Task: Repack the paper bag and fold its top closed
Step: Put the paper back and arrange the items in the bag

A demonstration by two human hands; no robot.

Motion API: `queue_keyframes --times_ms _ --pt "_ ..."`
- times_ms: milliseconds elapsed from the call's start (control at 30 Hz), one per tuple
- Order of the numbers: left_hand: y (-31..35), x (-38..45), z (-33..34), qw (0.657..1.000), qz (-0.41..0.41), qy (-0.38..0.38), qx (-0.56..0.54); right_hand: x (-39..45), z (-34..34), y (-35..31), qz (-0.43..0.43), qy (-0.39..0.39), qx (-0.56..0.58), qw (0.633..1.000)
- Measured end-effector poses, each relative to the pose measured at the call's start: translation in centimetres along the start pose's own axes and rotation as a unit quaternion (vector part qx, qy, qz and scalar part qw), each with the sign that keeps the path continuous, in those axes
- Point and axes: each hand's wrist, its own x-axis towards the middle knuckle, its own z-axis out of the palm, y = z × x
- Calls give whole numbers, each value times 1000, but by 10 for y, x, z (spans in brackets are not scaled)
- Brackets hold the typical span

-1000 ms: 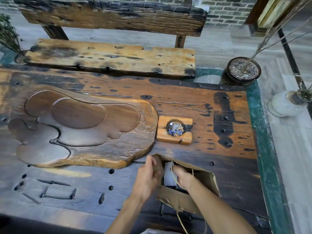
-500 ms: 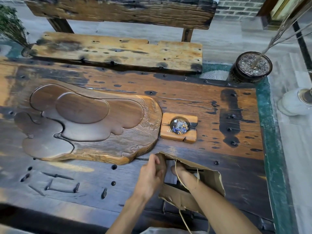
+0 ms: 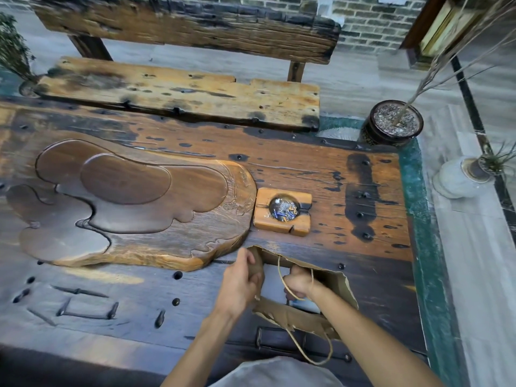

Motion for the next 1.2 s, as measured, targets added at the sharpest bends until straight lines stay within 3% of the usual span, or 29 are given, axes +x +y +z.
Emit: queue_keyframes --times_ms 133,300,500,667,867,1033,1100,1200 --pt "4 -4 -1 1000 5 -2 0 -17 -15 7 -56 7 -134 989" --pt "7 -5 -2 1000 7 -5 5 -43 -32 16 -148 22 -281 948" --pt "13 -8 0 1000 14 -6 -2 -49 -42 15 -151 14 -528 836" --pt "16 -8 1 1000 24 -12 11 -47 -42 14 -122 -48 -624 770" --pt "13 -6 2 1000 24 -3 2 -34 -41 16 -121 -67 -637 758" --pt "12 -5 3 1000 16 -5 -9 -26 -40 13 -126 -46 -611 780" --pt "12 -3 3 1000 14 -4 -8 -26 -38 14 -168 -29 -594 786" --pt "11 -1 3 1000 17 -1 -4 -14 -35 15 -128 -19 -509 851"
